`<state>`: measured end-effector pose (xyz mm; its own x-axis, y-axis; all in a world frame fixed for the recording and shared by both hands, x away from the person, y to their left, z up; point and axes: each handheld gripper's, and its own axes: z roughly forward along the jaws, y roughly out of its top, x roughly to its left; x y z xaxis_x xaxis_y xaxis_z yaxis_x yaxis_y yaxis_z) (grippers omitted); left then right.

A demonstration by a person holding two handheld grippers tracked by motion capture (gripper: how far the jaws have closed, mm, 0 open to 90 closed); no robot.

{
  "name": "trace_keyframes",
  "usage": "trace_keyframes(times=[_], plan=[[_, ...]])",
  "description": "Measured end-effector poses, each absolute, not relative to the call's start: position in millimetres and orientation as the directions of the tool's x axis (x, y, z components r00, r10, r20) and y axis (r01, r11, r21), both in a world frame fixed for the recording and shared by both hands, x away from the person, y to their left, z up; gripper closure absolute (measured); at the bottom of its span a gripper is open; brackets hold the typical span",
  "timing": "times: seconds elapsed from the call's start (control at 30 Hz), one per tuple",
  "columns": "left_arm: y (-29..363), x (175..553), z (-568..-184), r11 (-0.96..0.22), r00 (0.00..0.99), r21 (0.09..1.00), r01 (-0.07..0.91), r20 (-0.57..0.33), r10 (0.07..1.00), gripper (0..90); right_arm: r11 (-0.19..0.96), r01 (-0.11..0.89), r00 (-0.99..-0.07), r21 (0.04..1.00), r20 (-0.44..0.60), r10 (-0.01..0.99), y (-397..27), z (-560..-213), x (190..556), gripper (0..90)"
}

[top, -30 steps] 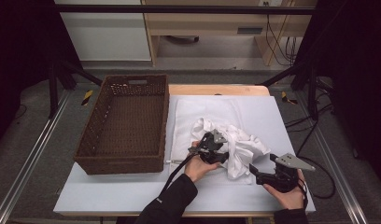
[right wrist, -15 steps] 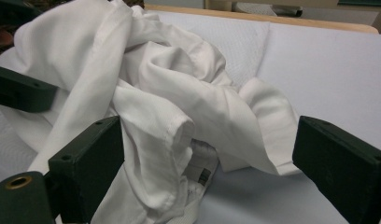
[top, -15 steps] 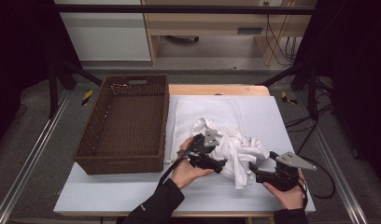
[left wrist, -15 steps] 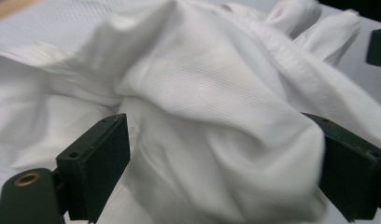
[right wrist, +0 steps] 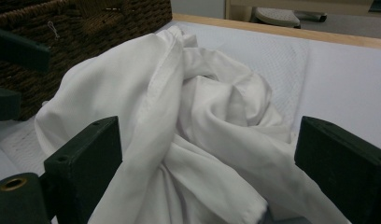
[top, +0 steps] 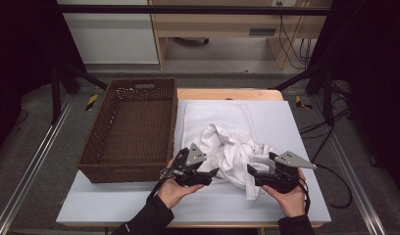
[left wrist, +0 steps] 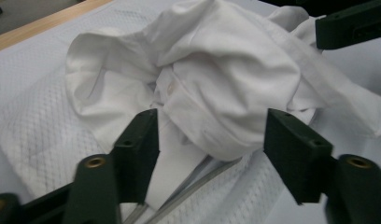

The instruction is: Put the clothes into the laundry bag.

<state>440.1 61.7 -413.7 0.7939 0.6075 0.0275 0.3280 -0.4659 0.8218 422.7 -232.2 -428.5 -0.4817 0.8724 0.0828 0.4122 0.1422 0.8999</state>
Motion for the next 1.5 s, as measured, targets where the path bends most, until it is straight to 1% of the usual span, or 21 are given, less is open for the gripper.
trace_keyframes(times=[0.1, 0.2, 0.3, 0.37, 0.47, 0.57, 0.6, 0.63, 0.67, 0.7, 0.77, 0.83, 0.9, 0.93, 0.97, 1.0, 1.07, 1.13, 1.3, 1.37, 1.5], plan=[[66.3, 435.8, -420.1, -0.476, 0.794, 0.813, 0.337, 0.026, 0.607, 46.0, 0.143, 0.415, -0.491, 0.899, 0.089, 0.866, -224.3, -426.7, 427.8, 7.8], [71.8, 430.7, -428.7, -0.471, 0.805, 0.805, 0.362, -0.015, 0.593, 45.8, 0.145, 0.414, -0.497, 0.899, 0.09, 0.863, -218.5, -425.9, 430.9, 7.0], [78.5, 422.7, -440.0, -0.464, 0.806, 0.829, 0.311, 0.028, 0.591, 44.9, 0.165, 0.428, -0.511, 0.888, 0.087, 0.855, -204.2, -428.3, 438.3, 5.1], [81.5, 420.3, -446.0, -0.475, 0.802, 0.818, 0.324, 0.028, 0.596, 44.7, 0.181, 0.439, -0.515, 0.88, 0.082, 0.853, -197.0, -432.2, 443.2, 5.1], [83.5, 418.1, -456.8, -0.509, 0.793, 0.777, 0.369, 0.023, 0.609, 52.2, 0.207, 0.466, -0.515, 0.86, 0.073, 0.854, -188.4, -442.0, 451.2, 4.7], [85.2, 418.0, -464.6, -0.496, 0.784, 0.779, 0.383, 0.011, 0.621, 61.8, 0.23, 0.507, -0.508, 0.83, 0.072, 0.858, -183.4, -455.5, 457.7, 4.8], [85.6, 418.6, -468.5, -0.486, 0.779, 0.78, 0.395, -0.004, 0.627, 61.8, 0.23, 0.507, -0.508, 0.83, 0.072, 0.858, -183.4, -455.5, 457.7, 4.8], [84.0, 420.9, -473.3, -0.491, 0.776, 0.771, 0.405, -0.006, 0.631, 69.1, 0.233, 0.532, -0.508, 0.814, 0.086, 0.857, -181.6, -464.3, 461.0, 5.9], [84.0, 420.9, -473.3, -0.491, 0.776, 0.771, 0.405, -0.006, 0.631, 72.3, 0.233, 0.532, -0.508, 0.814, 0.086, 0.857, -181.6, -464.3, 461.0, 5.9], [82.5, 422.8, -476.5, -0.484, 0.768, 0.768, 0.42, -0.017, 0.64, 76.5, 0.204, 0.545, -0.504, 0.813, 0.124, 0.855, -181.5, -469.1, 461.2, 8.2], [79.5, 423.8, -479.5, -0.492, 0.763, 0.758, 0.427, -0.01, 0.647, 81.5, 0.196, 0.556, -0.505, 0.808, 0.141, 0.851, -182.1, -472.1, 461.5, 12.6], [77.4, 424.4, -483.1, -0.5, 0.759, 0.751, 0.431, -0.002, 0.651, 85.3, 0.213, 0.58, -0.513, 0.787, 0.15, 0.845, -181.5, -475.9, 461.9, 25.0], [77.4, 423.8, -484.7, -0.499, 0.758, 0.757, 0.421, 0.008, 0.652, 87.6, 0.253, 0.569, -0.523, 0.782, 0.106, 0.846, -178.6, -481.2, 460.7, 32.6], [77.4, 423.9, -484.8, -0.501, 0.76, 0.757, 0.419, 0.01, 0.65, 87.8, 0.261, 0.565, -0.526, 0.783, 0.098, 0.845, -178.3, -481.6, 459.9, 41.6], [77.6, 424.0, -484.9, -0.501, 0.76, 0.758, 0.419, 0.009, 0.649, 87.9, 0.272, 0.57, -0.535, 0.775, 0.098, 0.839, -178.6, -480.3, 458.6, 55.3], [77.6, 424.0, -484.9, -0.501, 0.76, 0.758, 0.419, 0.009, 0.649, 88.0, 0.269, 0.578, -0.541, 0.77, 0.115, 0.833, -179.9, -479.0, 457.8, 63.8], [78.1, 424.4, -485.2, -0.498, 0.761, 0.758, 0.421, 0.004, 0.649, 87.9, 0.259, 0.593, -0.532, 0.763, 0.13, 0.837, -181.9, -477.7, 456.7, 76.0], [78.1, 424.1, -485.6, -0.501, 0.762, 0.76, 0.415, 0.011, 0.647, 87.9, 0.247, 0.596, -0.519, 0.764, 0.132, 0.845, -184.0, -474.4, 454.6, 78.6], [78.4, 423.9, -486.1, -0.5, 0.763, 0.762, 0.411, 0.013, 0.646, 88.0, 0.193, 0.551, -0.446, 0.812, 0.092, 0.89, -201.2, -459.2, 447.1, 79.4], [78.0, 423.5, -485.9, -0.505, 0.764, 0.76, 0.408, 0.019, 0.645, 88.0, 0.153, 0.535, -0.381, 0.831, 0.075, 0.921, -228.5, -445.6, 440.5, 79.2], [77.4, 423.5, -485.6, -0.506, 0.762, 0.759, 0.409, 0.021, 0.647, 88.1, 0.139, 0.536, -0.313, 0.833, 0.043, 0.949, -256.6, -443.3, 435.8, 79.1]])
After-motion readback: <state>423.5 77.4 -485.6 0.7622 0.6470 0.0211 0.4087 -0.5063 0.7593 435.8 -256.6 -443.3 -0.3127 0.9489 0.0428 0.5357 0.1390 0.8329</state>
